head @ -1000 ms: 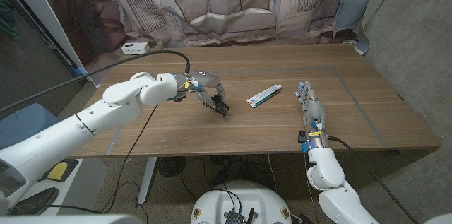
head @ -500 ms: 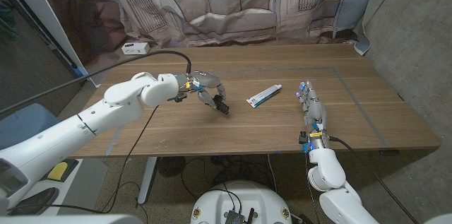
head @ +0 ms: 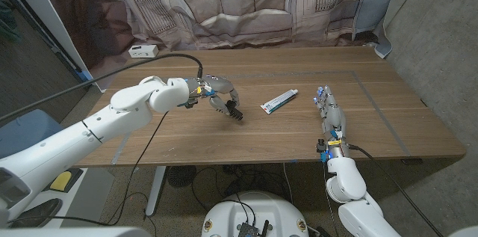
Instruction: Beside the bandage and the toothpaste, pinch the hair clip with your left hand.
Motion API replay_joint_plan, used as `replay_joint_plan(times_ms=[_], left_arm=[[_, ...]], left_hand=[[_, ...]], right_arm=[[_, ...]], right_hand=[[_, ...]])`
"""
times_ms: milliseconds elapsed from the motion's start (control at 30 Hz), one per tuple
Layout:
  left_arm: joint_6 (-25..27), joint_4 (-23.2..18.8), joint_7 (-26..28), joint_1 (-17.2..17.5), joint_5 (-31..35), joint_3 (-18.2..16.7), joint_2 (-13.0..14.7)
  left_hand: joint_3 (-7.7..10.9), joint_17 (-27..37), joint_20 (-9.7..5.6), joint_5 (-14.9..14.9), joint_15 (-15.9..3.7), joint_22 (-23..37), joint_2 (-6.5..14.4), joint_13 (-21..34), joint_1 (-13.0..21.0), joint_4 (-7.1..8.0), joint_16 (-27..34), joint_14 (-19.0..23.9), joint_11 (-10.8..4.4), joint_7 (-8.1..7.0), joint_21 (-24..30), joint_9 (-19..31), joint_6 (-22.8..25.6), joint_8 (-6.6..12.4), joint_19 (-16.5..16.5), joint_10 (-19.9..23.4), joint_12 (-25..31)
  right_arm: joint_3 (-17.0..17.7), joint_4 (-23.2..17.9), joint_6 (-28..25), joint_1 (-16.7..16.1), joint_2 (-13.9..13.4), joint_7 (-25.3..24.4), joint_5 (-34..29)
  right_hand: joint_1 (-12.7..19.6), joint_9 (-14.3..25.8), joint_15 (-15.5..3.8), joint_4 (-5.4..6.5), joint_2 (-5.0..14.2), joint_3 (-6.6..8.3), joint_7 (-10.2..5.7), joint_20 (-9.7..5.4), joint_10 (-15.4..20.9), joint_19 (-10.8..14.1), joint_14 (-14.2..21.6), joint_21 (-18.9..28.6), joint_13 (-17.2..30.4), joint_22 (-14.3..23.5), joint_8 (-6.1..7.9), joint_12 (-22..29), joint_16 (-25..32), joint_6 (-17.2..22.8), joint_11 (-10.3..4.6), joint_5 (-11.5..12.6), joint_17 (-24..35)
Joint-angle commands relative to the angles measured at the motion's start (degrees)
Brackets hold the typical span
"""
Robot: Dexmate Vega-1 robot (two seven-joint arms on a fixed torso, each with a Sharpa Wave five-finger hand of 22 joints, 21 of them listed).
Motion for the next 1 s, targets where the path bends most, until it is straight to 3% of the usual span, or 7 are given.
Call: replay_joint_plan(times_ms=[33,1000], left_arm=[[0.02,0.45,0.37,0.44,-0.82,0.08,-0.3],[-0.07,1.31,6.46,3.29,2.48,0.97,-0.82]], left_hand=[[-0.21,-0.01,0.25,0.5,-1.27,0.15,0.01,-0.09,-0.73,-0.06,-0.17,-0.4,0.1,-0.08,-0.04,0.14,-0.28,-0.3,-0.34,-0.27,0.14],[-0.34,0.01,0.21,0.57,-1.1,0.22,-0.01,-0.81,-1.65,-0.06,-0.13,-1.15,0.5,0.31,0.16,0.17,-1.19,-1.77,-0.28,-1.93,0.19]], right_arm=[[0.06,0.08,-0.07,-0.04,-0.01,0.18,0.13],[-0.08,-0.15,-0.48,-0.48,-0.41,0.45,0.48]], right_hand=[[-0.15,0.19,0.12,-0.28,0.28,0.19,-0.1,0.04,0.31,-0.05,0.21,0.28,0.29,0.21,-0.12,-0.15,0.37,0.21,0.02,0.01,0.16],[0.01,0.19,0.11,-0.36,0.41,0.3,-0.11,0.03,0.36,-0.07,0.16,0.27,0.3,0.2,-0.13,-0.14,0.34,0.2,0.04,0.02,0.14]])
